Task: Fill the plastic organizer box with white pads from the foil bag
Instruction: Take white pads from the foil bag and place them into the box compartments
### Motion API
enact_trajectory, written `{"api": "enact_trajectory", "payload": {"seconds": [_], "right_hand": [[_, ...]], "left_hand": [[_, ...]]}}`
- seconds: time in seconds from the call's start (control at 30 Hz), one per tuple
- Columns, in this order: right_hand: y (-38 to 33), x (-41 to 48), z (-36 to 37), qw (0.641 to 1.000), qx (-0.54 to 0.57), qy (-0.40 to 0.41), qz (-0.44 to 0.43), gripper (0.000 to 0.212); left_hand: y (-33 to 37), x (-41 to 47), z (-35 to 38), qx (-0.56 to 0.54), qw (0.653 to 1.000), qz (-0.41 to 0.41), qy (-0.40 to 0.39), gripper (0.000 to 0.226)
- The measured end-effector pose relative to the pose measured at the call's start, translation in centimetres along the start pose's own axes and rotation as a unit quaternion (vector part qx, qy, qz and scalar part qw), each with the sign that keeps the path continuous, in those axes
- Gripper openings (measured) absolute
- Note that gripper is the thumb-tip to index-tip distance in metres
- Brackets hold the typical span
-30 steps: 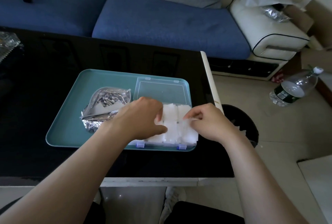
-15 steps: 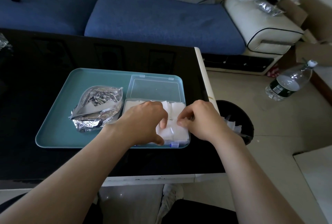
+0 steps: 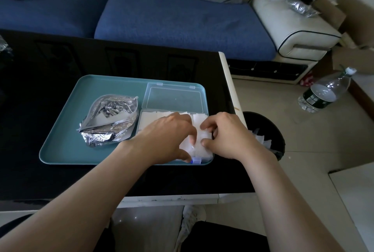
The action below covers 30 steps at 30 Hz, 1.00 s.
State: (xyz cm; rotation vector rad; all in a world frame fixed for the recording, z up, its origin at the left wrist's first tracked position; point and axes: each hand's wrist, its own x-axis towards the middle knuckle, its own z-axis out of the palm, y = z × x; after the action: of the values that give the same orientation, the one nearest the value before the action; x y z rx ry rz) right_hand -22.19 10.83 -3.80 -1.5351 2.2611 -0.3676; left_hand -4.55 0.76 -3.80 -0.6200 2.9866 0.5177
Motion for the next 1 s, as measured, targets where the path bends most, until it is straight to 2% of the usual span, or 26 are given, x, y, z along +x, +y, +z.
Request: {"api": "enact_trajectory", "payload": {"seconds": [0.13, 0.27, 0.4, 0.47, 0.57, 0.7, 0.83, 0.9, 1.0], "right_hand": [[-0.3, -0.1, 0.1, 1.000, -0.002, 0.007, -0.011, 0.036], [-1.3, 0.3, 0.1, 0.996, 0.039, 0.081, -0.012, 0.037], [-3.6, 0.9, 0.8, 0.990, 0.058, 0.126, -0.039, 0.029], [-5.1, 1.2, 1.1, 0.986, 0.070, 0.140, -0.061, 0.030], [-7.4, 1.8, 2.0, 0.979, 0.076, 0.158, -0.106, 0.032], [-11.0, 2.9, 4.0, 0.971, 0.082, 0.162, -0.156, 0.033], [-14.2, 4.1, 5.9, 0.973, 0.099, 0.110, -0.176, 0.042], [-15.3, 4.5, 6.7, 0.974, 0.098, 0.074, -0.190, 0.045], [-16.0, 5.1, 7.3, 0.976, 0.103, 0.035, -0.188, 0.036]], "left_hand": [[-0.4, -0.2, 0.6, -0.017, 1.000, 0.007, 0.009, 0.045], [-0.6, -0.5, -0.3, -0.085, 0.992, -0.014, 0.094, 0.019], [-2.5, -1.1, -1.9, -0.058, 0.964, -0.144, 0.217, 0.035], [-4.0, -1.8, -2.7, -0.017, 0.941, -0.235, 0.243, 0.039], [-6.0, -3.2, -3.4, 0.040, 0.902, -0.370, 0.219, 0.032], [-7.7, -4.5, -3.5, -0.023, 0.873, -0.479, 0.091, 0.042], [-9.0, -4.9, -2.8, -0.094, 0.860, -0.502, -0.011, 0.060], [-9.5, -5.1, -2.6, -0.111, 0.856, -0.504, -0.028, 0.072], [-9.8, -5.6, -2.6, -0.149, 0.859, -0.489, -0.032, 0.067]]}}
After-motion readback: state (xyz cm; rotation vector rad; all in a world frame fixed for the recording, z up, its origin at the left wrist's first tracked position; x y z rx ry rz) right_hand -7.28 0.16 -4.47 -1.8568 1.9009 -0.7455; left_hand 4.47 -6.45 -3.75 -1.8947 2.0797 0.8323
